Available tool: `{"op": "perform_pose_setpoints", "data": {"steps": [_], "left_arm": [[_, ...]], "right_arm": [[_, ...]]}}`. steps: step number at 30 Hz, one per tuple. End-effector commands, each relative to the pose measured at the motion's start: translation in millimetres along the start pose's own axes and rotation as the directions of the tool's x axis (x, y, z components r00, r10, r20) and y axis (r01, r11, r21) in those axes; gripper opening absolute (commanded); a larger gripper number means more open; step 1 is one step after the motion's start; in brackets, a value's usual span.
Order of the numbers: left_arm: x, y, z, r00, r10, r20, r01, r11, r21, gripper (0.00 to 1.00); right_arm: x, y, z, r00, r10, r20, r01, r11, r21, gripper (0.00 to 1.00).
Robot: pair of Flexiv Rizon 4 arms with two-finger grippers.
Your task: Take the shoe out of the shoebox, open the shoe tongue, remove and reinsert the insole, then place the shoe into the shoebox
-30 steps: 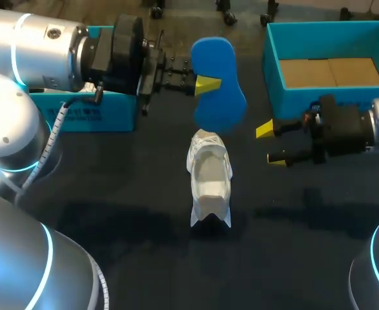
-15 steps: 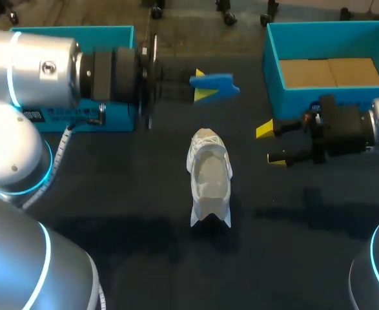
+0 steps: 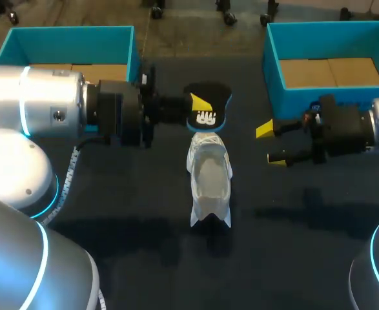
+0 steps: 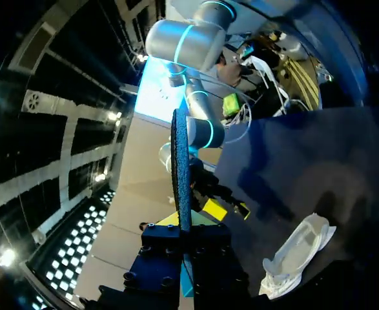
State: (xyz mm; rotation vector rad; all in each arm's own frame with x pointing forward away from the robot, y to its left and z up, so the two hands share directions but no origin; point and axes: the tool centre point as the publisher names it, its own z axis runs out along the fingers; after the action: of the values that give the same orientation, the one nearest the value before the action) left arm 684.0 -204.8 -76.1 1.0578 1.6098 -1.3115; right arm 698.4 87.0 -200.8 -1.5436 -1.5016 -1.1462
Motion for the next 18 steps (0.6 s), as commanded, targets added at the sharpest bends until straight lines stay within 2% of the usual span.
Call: {"op": "perform_pose_setpoints", "data": {"steps": [1,5,8,18], "left_arm": [[14.7,2,-3,0.997,0.033,0.068,-0.034,0.999,0.003,0.00],[24.9,9,-3,0.991,0.085,0.101,-0.085,0.996,-0.009,0.00],[33.4,15,-3,0.985,0.125,0.115,-0.124,0.992,-0.021,0.00],[60.4,22,-9,0.967,0.230,0.112,-0.229,0.973,-0.028,0.00]], "right_arm": [[0.1,-0.5,1,1.000,0.000,0.001,0.000,1.000,-0.002,1.00],[0.1,-0.5,1,1.000,0.000,0.001,0.000,1.000,-0.002,1.00],[1.1,-0.1,-1,1.000,0.005,-0.029,-0.006,0.999,-0.049,1.00],[10.5,11.0,-10,0.994,0.039,-0.103,-0.042,0.999,-0.028,1.00]]}}
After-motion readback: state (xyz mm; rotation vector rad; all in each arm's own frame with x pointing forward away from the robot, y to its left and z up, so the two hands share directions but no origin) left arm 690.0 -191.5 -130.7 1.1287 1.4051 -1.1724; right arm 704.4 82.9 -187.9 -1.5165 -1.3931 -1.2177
